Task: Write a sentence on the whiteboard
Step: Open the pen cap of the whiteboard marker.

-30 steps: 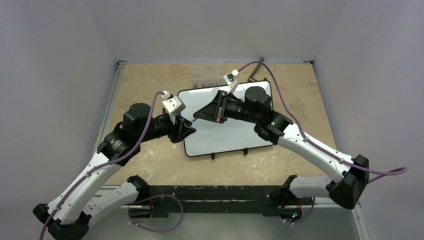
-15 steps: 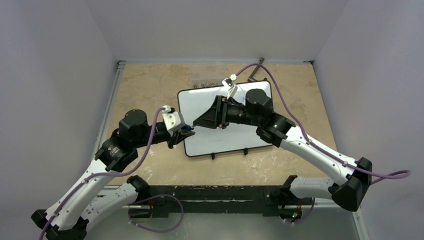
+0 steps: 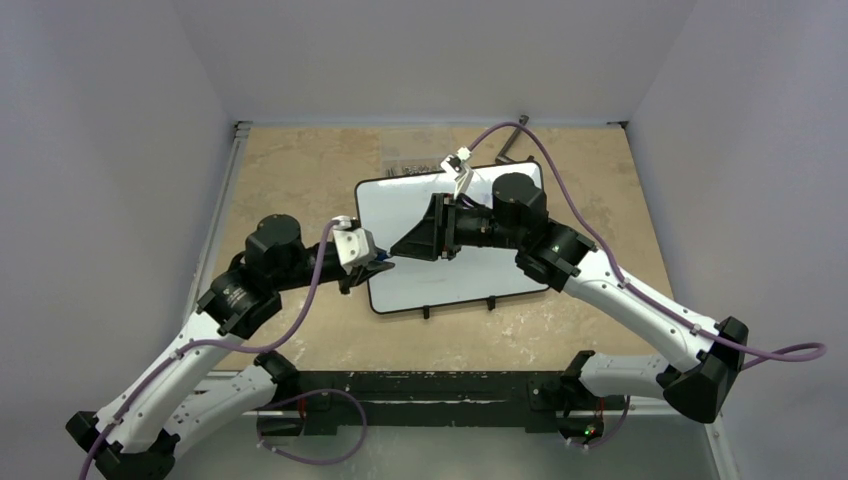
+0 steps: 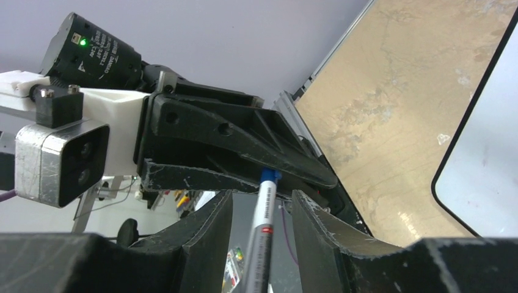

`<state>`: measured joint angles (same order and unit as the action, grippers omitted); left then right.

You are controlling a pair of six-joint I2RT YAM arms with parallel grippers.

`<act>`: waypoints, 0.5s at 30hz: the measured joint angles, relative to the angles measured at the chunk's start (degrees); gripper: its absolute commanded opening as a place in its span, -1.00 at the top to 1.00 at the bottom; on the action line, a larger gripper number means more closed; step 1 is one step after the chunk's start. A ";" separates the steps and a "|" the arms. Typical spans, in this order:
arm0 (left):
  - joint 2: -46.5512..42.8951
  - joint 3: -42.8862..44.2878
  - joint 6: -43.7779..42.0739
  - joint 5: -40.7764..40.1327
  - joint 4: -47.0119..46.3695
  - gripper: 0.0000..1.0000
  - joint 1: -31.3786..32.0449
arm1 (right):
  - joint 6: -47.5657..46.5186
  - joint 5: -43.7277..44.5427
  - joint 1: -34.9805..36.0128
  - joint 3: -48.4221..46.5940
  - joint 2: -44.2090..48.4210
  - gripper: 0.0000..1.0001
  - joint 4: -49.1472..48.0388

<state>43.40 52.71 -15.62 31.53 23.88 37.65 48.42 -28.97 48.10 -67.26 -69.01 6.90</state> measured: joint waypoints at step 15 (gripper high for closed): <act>1.57 -0.39 2.16 -1.97 -2.73 1.00 -0.02 | 0.09 -0.76 -0.20 0.00 -1.03 0.33 -0.92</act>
<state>44.97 52.31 -13.45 29.56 21.15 37.63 48.51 -29.74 47.90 -67.26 -70.04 5.98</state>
